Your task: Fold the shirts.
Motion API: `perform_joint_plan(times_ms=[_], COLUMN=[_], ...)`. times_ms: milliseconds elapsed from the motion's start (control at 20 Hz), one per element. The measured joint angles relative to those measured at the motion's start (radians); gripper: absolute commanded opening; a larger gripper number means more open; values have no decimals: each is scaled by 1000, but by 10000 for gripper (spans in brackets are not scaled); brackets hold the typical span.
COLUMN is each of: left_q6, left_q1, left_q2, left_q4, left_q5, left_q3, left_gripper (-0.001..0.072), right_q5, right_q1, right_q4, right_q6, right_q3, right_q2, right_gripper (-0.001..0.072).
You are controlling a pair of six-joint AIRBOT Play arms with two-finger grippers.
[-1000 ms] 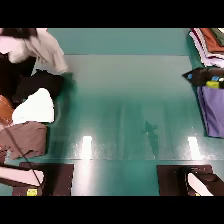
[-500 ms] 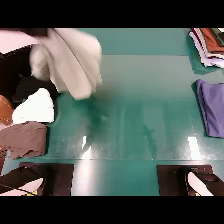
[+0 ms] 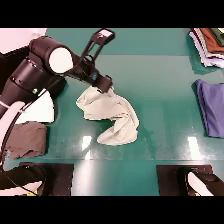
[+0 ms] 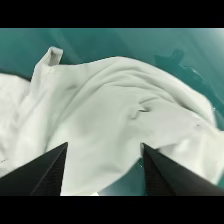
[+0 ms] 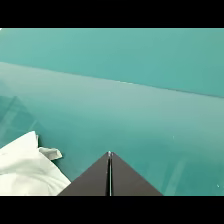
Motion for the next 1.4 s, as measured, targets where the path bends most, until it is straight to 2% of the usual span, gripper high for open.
perform_joint_plan(times_ms=[300,450,850,900,950,1000,1150,1350,1400], left_q6=[-17,26,129,137,144,148,158,162,164], left_q1=[339,457,530,523,514,507,507,530,533], left_q2=[-10,-19,-171,-185,-196,-204,-213,-188,-180], left_q4=[-77,-198,-447,-466,-479,-489,-501,-479,-463], left_q5=[7,64,175,183,193,200,208,170,154], left_q3=[-156,-301,-451,-454,-456,-458,-431,-328,-302], left_gripper=[539,539,538,468,209,28,24,24,24], right_q5=[18,20,34,36,39,45,93,237,250], right_q1=[0,0,0,0,1,1,1,1,1], right_q4=[1,0,0,0,0,0,-1,-3,-3], right_q6=[0,0,1,1,1,1,13,65,77], right_q3=[2,2,2,2,2,2,1,-60,-110], right_q2=[0,0,0,0,0,0,-8,-56,-64], right_gripper=[19,19,19,19,19,19,19,20,94])
